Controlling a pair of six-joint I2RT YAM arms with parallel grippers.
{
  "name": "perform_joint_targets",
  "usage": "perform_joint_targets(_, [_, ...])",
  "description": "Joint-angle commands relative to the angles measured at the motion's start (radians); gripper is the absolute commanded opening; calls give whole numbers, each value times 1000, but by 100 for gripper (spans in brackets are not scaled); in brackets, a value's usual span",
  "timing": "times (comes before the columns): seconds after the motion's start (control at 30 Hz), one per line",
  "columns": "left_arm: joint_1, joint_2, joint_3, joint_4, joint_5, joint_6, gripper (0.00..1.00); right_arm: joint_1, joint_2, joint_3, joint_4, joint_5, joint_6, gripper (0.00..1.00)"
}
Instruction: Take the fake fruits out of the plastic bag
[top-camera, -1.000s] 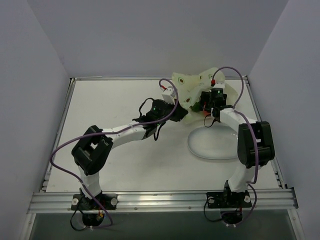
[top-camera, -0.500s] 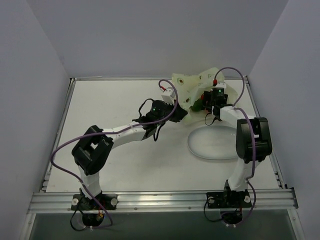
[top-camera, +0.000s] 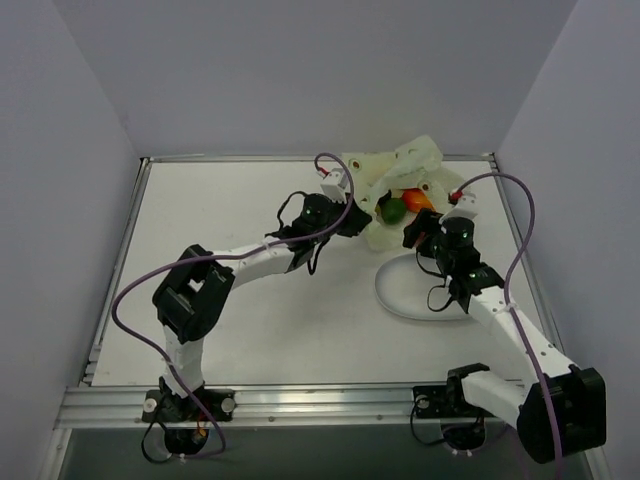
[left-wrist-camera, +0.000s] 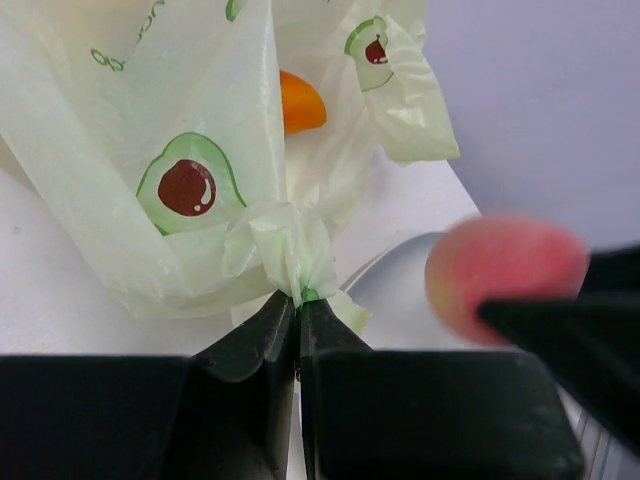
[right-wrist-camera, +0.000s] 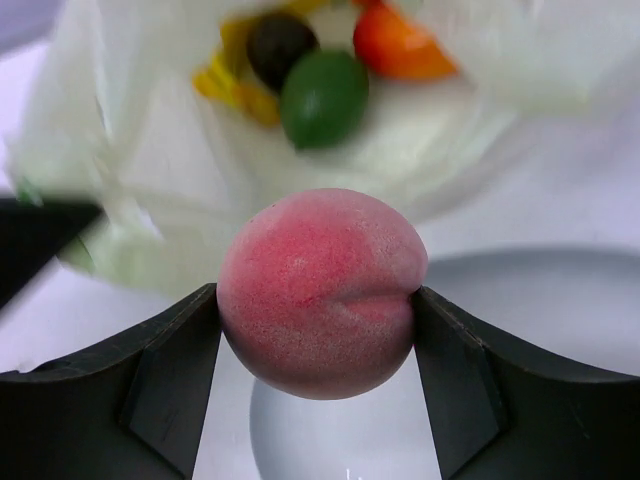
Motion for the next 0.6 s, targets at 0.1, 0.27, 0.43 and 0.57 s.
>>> perform_joint_targets(0.1, [40, -22, 57, 62, 34, -2, 2, 91, -210, -172, -225, 20, 209, 31])
perform_joint_targets(0.27, [42, -20, 2, 104, 49, -19, 2, 152, -189, -253, -239, 87, 282, 31])
perform_joint_targets(0.43, [42, -20, -44, 141, 50, -36, 2, 180, -174, -249, -256, 150, 280, 35])
perform_joint_targets(0.57, [37, -23, -63, 155, 50, -34, 2, 181, -137, -208, -265, 137, 239, 54])
